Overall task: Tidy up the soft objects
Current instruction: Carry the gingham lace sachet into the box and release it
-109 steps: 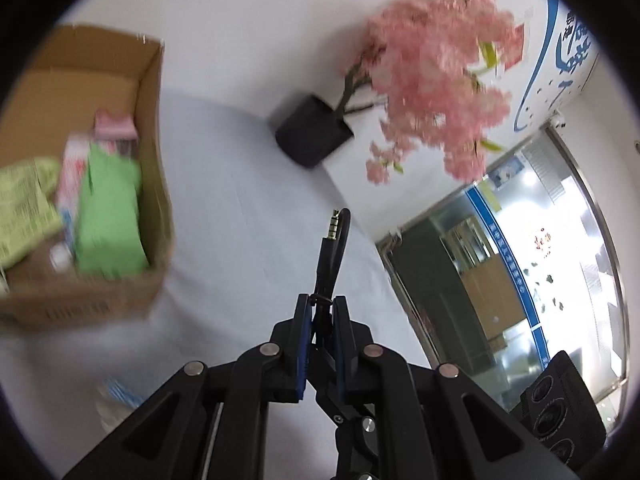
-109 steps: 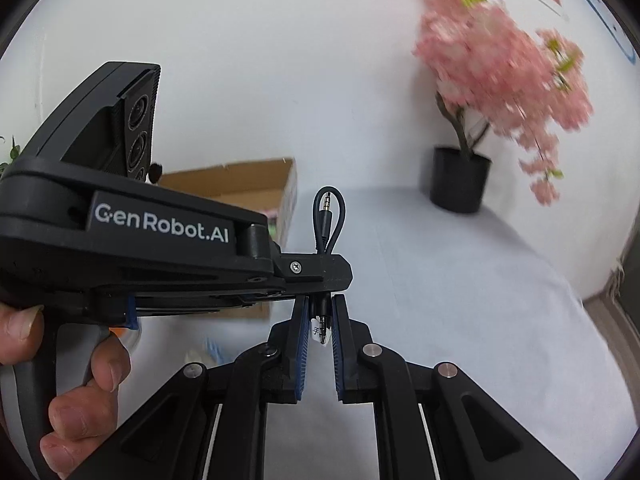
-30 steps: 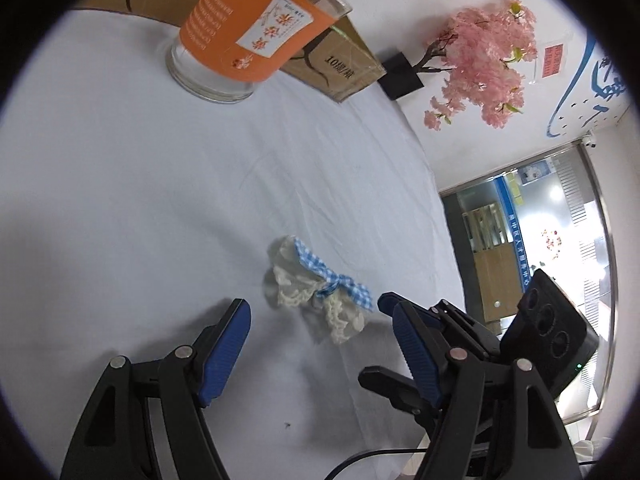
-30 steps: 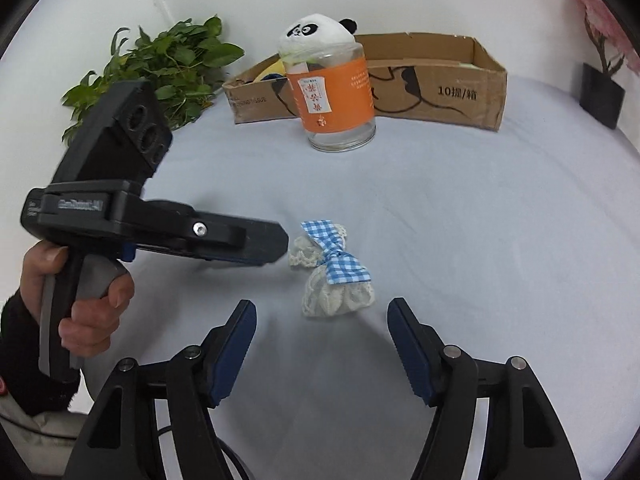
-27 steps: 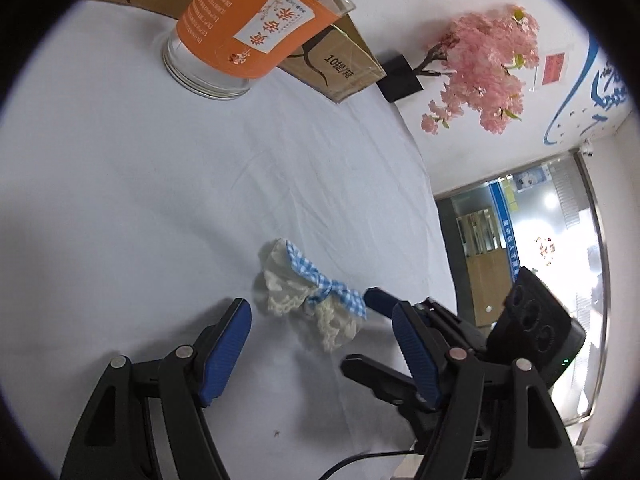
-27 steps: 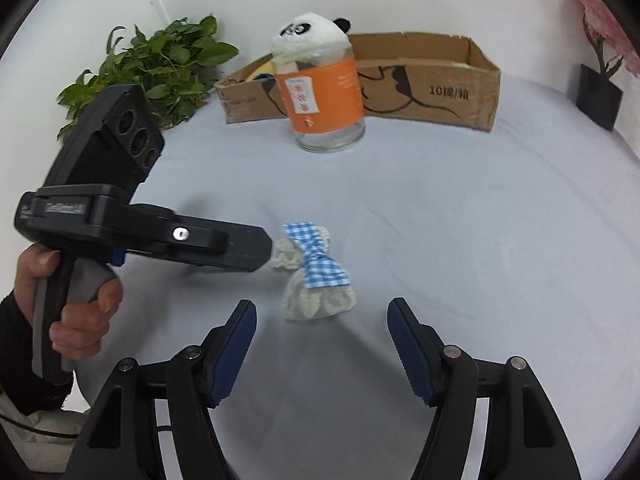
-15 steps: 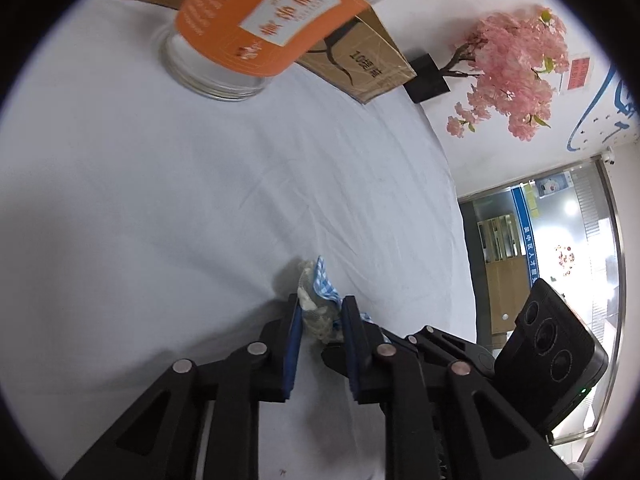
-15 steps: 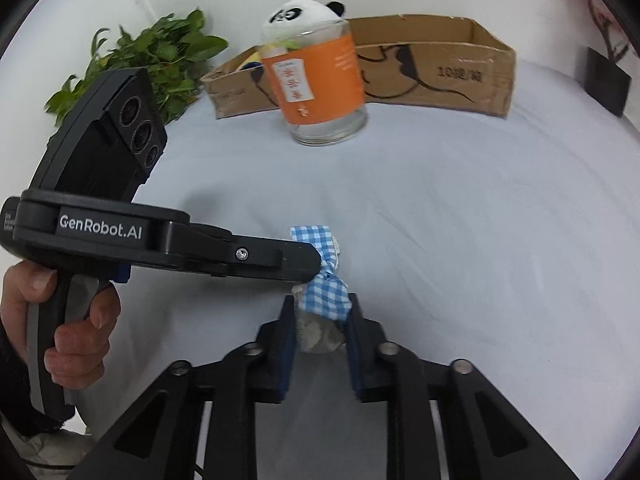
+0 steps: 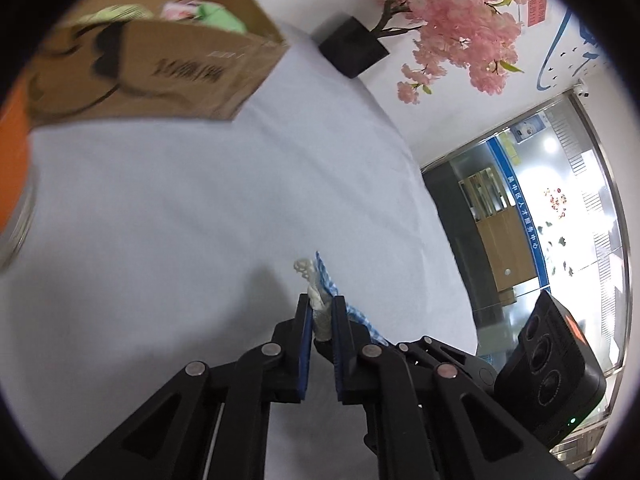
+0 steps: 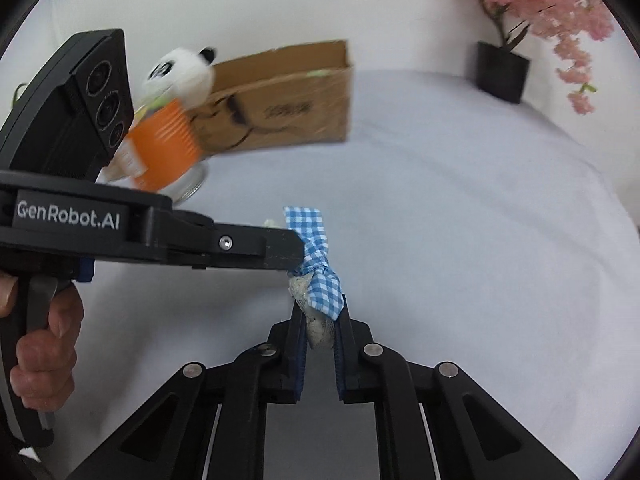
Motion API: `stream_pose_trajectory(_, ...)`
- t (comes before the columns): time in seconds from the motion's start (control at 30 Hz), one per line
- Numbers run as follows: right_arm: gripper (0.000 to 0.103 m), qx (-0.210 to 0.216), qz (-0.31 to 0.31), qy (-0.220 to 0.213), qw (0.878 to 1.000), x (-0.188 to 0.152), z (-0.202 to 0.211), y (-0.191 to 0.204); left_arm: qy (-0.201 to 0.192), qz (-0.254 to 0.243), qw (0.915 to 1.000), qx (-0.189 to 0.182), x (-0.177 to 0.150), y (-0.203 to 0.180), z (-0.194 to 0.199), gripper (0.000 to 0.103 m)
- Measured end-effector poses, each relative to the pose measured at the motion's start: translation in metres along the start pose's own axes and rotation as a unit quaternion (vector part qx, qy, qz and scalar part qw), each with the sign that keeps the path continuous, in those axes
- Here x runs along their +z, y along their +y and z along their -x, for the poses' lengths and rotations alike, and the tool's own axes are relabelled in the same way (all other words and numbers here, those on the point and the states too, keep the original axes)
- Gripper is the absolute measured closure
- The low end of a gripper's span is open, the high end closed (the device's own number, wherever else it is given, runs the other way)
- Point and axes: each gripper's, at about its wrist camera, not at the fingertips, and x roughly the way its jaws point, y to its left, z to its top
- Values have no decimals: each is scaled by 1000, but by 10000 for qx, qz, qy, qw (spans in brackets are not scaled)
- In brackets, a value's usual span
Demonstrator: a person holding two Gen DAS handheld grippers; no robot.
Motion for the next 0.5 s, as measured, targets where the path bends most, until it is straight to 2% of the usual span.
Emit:
stream_pose_trajectory(0.13,94,-368,117,-513,9979,33,1,-20,-370,-87,9992,-76,38,-9,-5,95)
stream_pose_trajectory(0.23,94,-547,373,-815,9945,59,-3,-25,-773,-190,9968,7,65,-15,2,95)
stream_pose_trajectory(0.4,94,-339,684,-1202,9898,119,-22,-23,-1457,-149,9887,322,106,-8,28,95)
stream_pose_trajectory(0.5,94,16,751,-1346,9881,156,-41,-15,-1755,108,9833,467,125,7,47,95)
